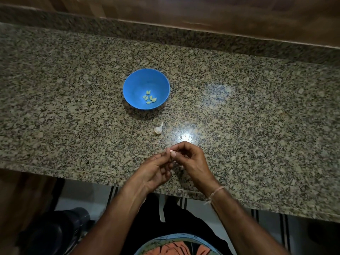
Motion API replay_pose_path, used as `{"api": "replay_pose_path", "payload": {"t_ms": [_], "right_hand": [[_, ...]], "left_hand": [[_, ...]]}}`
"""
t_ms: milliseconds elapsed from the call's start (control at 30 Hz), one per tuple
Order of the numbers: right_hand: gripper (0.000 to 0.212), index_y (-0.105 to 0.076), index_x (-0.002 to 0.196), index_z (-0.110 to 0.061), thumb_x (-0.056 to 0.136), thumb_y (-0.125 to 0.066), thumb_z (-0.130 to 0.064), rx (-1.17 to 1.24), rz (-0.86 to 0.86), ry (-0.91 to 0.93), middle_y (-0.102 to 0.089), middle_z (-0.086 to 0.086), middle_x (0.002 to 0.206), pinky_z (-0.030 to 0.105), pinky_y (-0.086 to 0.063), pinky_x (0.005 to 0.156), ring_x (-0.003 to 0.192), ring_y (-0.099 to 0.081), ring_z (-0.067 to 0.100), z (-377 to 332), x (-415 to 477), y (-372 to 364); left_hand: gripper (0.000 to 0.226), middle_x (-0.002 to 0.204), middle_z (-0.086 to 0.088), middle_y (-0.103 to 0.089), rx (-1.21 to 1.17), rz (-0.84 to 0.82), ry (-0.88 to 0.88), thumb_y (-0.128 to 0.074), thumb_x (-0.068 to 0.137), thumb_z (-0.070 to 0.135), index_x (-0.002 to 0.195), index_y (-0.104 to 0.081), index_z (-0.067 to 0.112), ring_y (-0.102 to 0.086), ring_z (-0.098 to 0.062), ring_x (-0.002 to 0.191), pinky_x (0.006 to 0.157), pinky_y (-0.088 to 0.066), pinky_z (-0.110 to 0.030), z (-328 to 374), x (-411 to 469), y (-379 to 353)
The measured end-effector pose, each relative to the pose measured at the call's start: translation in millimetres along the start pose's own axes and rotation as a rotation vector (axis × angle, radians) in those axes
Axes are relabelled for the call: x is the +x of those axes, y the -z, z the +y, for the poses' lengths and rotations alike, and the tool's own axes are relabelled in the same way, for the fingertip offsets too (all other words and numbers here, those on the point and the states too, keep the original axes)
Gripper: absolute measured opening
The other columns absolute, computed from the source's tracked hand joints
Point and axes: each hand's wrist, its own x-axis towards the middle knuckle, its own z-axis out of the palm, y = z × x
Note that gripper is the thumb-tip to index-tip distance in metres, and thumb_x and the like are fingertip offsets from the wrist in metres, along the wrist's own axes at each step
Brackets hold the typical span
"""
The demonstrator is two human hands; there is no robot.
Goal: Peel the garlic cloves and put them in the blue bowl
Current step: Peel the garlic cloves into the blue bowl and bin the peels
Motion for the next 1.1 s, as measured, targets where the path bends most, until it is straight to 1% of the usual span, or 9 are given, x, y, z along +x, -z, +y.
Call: {"api": "replay_pose_path", "payload": {"t_ms": [167, 267, 400, 567, 733, 867, 967, 1033, 1100], "right_hand": [[0.009, -0.074, 0.101, -0.009, 0.095, -0.076, -0.015, -0.14, 0.071, 0.057, -0.076, 0.006, 0.1, 0.048, -0.061, 0.093, 0.099, -0.073, 0.023, 7, 3, 2], [0.01, -0.073, 0.101, -0.011, 0.093, -0.078, -0.015, -0.243, 0.061, 0.108, -0.076, 0.001, 0.098, 0.045, -0.063, 0.088, 0.095, -0.074, 0.019, 6, 3, 0], [0.015, -0.072, 0.101, -0.01, 0.089, -0.081, -0.013, -0.168, 0.038, 0.097, -0.075, 0.004, 0.098, 0.046, -0.063, 0.087, 0.094, -0.072, 0.024, 2, 2, -1], [0.018, -0.073, 0.111, -0.003, 0.093, -0.076, -0.007, 0.026, 0.006, 0.032, -0.075, 0.016, 0.107, 0.044, -0.061, 0.094, 0.104, -0.072, 0.035, -1, -4, -4], [0.017, -0.073, 0.108, -0.001, 0.093, -0.076, -0.009, 0.077, 0.015, -0.054, -0.076, 0.017, 0.106, 0.039, -0.061, 0.091, 0.103, -0.073, 0.033, 2, -7, -10], [0.018, -0.071, 0.106, 0.004, 0.091, -0.076, -0.006, 0.135, 0.045, -0.184, -0.077, 0.015, 0.1, 0.027, -0.059, 0.08, 0.092, -0.073, 0.021, 2, -1, -13], [0.018, -0.071, 0.105, 0.005, 0.09, -0.077, -0.004, 0.143, 0.055, -0.295, -0.077, 0.017, 0.097, 0.028, -0.06, 0.076, 0.087, -0.073, 0.022, 2, 5, -15], [0.014, -0.072, 0.102, 0.004, 0.091, -0.076, -0.004, 0.076, 0.066, -0.323, -0.077, 0.015, 0.093, 0.03, -0.062, 0.073, 0.083, -0.074, 0.022, 1, 12, -16], [0.008, -0.074, 0.096, -0.002, 0.091, -0.078, -0.006, -0.177, 0.118, -0.279, -0.079, 0.009, 0.086, 0.033, -0.063, 0.071, 0.078, -0.076, 0.02, 2, 22, -16]], "left_hand": [[0.035, 0.075, 0.002, -0.066, 0.245, 0.143, -0.185, -0.079, 0.084, 0.054, 0.089, -0.081, 0.019, -0.051, -0.007, 0.06, 0.051, -0.035, -0.022, 5, -1, 4], [0.036, 0.083, -0.004, -0.067, 0.338, 0.16, -0.257, -0.078, 0.088, 0.052, 0.096, -0.082, 0.017, -0.049, -0.01, 0.064, 0.052, -0.036, -0.023, 9, -2, 7], [0.035, 0.09, -0.004, -0.07, 0.286, 0.105, -0.198, -0.083, 0.083, 0.045, 0.101, -0.081, 0.014, -0.055, -0.01, 0.073, 0.055, -0.038, -0.023, 13, -3, 9], [0.021, 0.083, 0.008, -0.071, 0.136, 0.029, -0.092, -0.084, 0.078, 0.036, 0.093, -0.077, 0.023, -0.06, -0.004, 0.071, 0.056, -0.039, -0.021, 9, -3, 14], [0.027, 0.08, 0.007, -0.072, 0.152, 0.026, -0.104, -0.082, 0.076, 0.036, 0.096, -0.073, 0.021, -0.062, -0.003, 0.071, 0.058, -0.037, -0.024, 8, -1, 16], [0.032, 0.083, 0.001, -0.071, 0.205, 0.059, -0.13, -0.085, 0.072, 0.04, 0.095, -0.076, 0.02, -0.056, -0.009, 0.069, 0.055, -0.038, -0.024, 8, 6, 24], [0.029, 0.084, -0.004, -0.075, 0.231, 0.069, -0.137, -0.084, 0.072, 0.036, 0.093, -0.076, 0.017, -0.06, -0.009, 0.066, 0.051, -0.037, -0.02, 12, 10, 28], [0.024, 0.083, -0.004, -0.077, 0.249, 0.086, -0.178, -0.083, 0.075, 0.031, 0.093, -0.078, 0.016, -0.064, -0.01, 0.068, 0.05, -0.039, -0.019, 14, 12, 30], [0.013, 0.088, 0.001, -0.078, 0.376, 0.172, -0.325, -0.083, 0.085, 0.025, 0.096, -0.078, 0.018, -0.067, -0.012, 0.077, 0.059, -0.052, -0.02, 15, 13, 35]]}}
